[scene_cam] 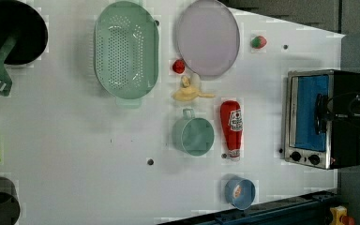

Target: Flap open oven.

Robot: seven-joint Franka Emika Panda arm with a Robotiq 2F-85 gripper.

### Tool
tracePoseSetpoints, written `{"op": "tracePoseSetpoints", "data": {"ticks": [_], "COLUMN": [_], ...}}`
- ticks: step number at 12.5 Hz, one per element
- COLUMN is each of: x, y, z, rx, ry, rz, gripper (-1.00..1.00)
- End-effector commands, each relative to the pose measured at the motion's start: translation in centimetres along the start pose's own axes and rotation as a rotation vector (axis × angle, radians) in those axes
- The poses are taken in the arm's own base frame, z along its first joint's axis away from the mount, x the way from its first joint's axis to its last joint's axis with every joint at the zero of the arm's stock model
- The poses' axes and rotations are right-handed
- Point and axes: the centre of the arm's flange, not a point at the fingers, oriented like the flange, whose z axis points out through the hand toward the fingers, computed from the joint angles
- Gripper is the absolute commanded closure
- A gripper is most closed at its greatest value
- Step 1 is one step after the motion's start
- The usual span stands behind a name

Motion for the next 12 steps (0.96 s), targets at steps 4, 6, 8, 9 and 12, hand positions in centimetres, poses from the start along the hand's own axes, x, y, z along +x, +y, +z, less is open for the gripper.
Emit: {"op": "tracePoseSetpoints", "data": {"ticks": [4, 6, 8, 9, 12], "x": [1.3, 1.7, 2.0, 2.1, 2.1], "y": [-4.0, -6.1, -8.3, -9.4, -13.5], "z": [-1.0, -0.8, -0.3, 0.0, 1.4], "rx": [-0.068, -0.145, -0.209, -0.236, -0.303], "ry": [0.006, -0.012, -0.022, -0.026, -0.044], "rz": [-0.069, -0.084, -0.088, -0.093, -0.090], "gripper": [0.65, 0.65, 0.65, 0.65, 0.65]}}
